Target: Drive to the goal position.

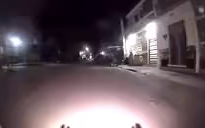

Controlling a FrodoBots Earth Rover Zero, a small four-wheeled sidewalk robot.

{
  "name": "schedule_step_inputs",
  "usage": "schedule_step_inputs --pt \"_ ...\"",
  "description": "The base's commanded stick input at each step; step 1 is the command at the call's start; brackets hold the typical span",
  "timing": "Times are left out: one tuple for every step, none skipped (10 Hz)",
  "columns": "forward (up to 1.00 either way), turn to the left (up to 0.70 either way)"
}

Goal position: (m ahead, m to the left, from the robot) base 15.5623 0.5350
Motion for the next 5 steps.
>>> schedule_step_inputs --pt "0.85 0.00" --pt "0.85 0.00" --pt "0.85 0.00" --pt "0.85 0.00" --pt "0.85 0.00"
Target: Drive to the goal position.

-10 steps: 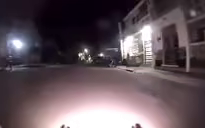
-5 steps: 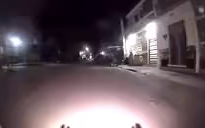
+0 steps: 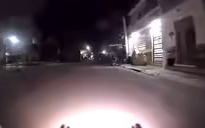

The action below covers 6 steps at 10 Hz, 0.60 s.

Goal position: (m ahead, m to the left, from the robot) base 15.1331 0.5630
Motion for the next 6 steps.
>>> schedule_step_inputs --pt "0.85 0.00" --pt "0.85 0.00" --pt "0.85 0.00" --pt "0.85 0.00" --pt "0.85 0.00" --pt "0.85 0.00"
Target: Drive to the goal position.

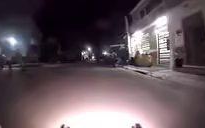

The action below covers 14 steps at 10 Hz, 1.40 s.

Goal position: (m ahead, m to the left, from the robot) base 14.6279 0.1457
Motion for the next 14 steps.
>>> schedule_step_inputs --pt "0.85 0.00" --pt "0.85 0.00" --pt "0.85 0.00" --pt "0.85 0.00" --pt "0.85 0.00" --pt "0.85 0.00" --pt "0.85 0.00" --pt "0.85 0.00" --pt "0.85 0.00" --pt "0.85 0.00" --pt "0.85 0.00" --pt "0.85 0.01" --pt "0.85 0.02" --pt "0.85 0.04"
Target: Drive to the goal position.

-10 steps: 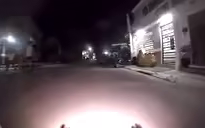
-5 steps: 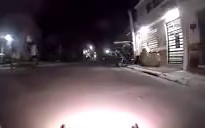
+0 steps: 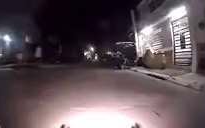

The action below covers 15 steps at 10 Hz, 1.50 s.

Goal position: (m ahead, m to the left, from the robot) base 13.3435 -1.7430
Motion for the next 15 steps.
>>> schedule_step_inputs --pt "0.85 0.05" --pt "0.85 0.03" --pt "0.85 0.00" --pt "0.85 0.00" --pt "0.85 0.00" --pt "0.85 0.00" --pt "0.85 0.00" --pt "0.85 0.00" --pt "0.85 0.00" --pt "0.85 0.00" --pt "0.85 0.00" --pt "0.85 0.00" --pt "0.85 0.00" --pt "0.85 0.00" --pt "0.85 0.00"
